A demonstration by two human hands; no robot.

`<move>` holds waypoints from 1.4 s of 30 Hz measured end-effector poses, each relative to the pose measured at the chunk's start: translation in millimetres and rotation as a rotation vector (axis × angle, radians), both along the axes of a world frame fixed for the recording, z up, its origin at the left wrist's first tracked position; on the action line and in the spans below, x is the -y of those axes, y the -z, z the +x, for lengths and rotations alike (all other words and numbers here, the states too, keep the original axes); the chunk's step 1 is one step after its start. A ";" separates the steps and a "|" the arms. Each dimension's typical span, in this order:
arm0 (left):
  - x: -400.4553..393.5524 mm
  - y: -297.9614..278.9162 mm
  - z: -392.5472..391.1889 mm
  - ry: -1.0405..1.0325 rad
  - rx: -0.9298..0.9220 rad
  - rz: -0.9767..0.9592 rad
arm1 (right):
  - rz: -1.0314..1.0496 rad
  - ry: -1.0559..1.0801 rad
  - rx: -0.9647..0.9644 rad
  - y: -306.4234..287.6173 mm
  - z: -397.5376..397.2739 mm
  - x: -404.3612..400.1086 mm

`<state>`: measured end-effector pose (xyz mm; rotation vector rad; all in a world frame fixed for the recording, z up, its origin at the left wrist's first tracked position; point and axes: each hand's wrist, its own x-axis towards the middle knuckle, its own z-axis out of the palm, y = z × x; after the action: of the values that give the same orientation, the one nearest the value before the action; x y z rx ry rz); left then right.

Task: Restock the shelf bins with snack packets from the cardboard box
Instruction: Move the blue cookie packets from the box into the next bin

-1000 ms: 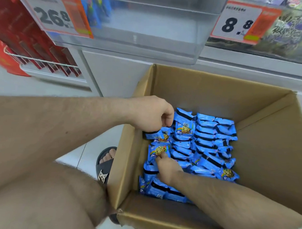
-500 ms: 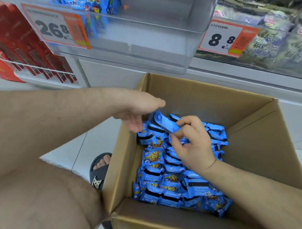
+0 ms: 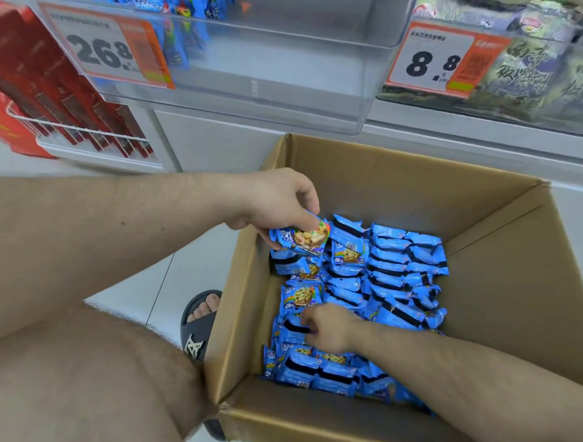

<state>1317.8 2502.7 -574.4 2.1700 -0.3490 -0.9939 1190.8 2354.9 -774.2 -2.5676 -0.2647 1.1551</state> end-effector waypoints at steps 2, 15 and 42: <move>0.8 2.5 -1.0 0.052 0.048 0.020 | -0.108 -0.081 -0.232 16.3 -5.1 -10.1; -10.3 0.5 6.4 0.118 0.022 -0.078 | 0.177 0.655 0.197 -36.2 21.9 7.7; -87.8 -87.5 10.3 -0.091 0.189 -0.474 | 0.605 0.084 1.150 -269.2 77.0 -48.7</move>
<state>1328.1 2590.4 -486.9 1.8272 -0.5132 -0.5821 1267.9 2403.6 -505.1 -2.3101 -0.6127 -0.4970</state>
